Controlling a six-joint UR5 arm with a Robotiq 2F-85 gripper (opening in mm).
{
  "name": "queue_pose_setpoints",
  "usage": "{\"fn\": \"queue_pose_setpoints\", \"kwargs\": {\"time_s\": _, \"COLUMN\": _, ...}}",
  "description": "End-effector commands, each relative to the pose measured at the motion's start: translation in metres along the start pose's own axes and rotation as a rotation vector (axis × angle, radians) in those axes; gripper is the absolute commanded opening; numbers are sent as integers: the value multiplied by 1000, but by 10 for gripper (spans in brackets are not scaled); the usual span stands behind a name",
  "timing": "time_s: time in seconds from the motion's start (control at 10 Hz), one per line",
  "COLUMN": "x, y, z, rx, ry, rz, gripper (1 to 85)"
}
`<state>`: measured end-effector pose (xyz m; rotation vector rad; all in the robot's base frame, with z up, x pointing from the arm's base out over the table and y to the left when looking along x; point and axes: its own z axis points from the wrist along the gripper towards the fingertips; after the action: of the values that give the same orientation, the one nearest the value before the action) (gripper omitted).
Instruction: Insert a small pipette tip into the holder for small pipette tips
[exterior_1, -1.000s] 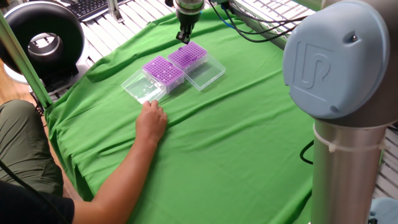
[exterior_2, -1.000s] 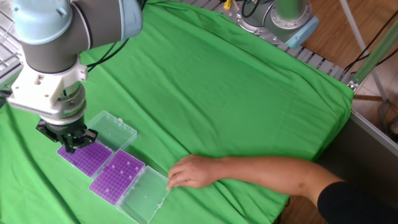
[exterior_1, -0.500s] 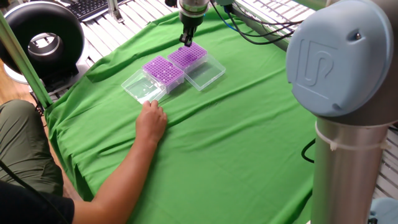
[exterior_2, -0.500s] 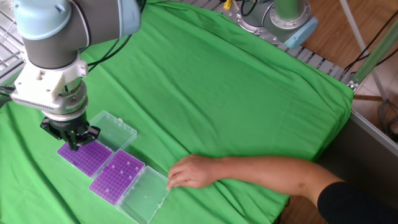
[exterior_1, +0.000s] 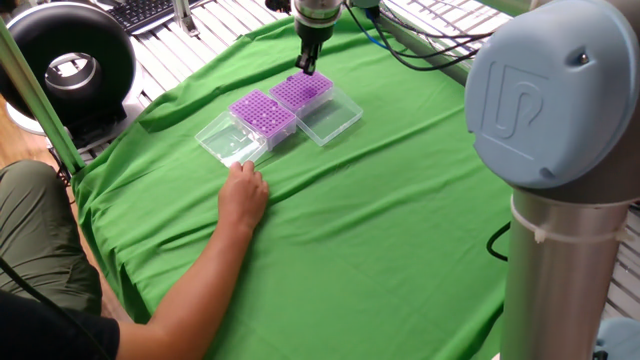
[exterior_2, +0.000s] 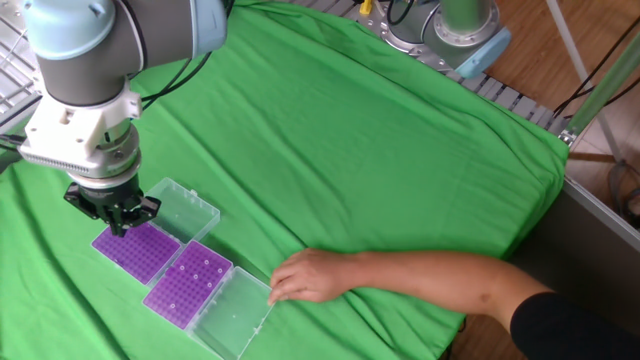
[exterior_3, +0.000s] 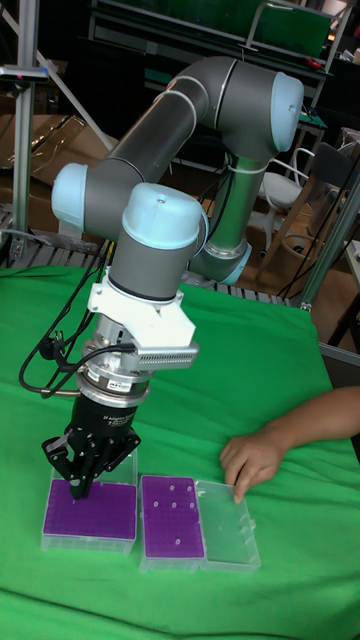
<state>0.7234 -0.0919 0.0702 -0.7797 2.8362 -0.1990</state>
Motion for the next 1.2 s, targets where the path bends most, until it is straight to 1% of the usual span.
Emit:
{"fn": "queue_pose_setpoints", "kwargs": {"time_s": 0.0, "x": 6, "y": -4, "z": -1, "rx": 0, "ry": -4, "rz": -7, "gripper": 10}}
{"fn": "queue_pose_setpoints", "kwargs": {"time_s": 0.6, "x": 14, "y": -6, "z": 2, "rx": 0, "ry": -3, "rz": -14, "gripper": 10}}
{"fn": "queue_pose_setpoints", "kwargs": {"time_s": 1.1, "x": 17, "y": -4, "z": 5, "rx": -10, "ry": -12, "rz": -14, "gripper": 10}}
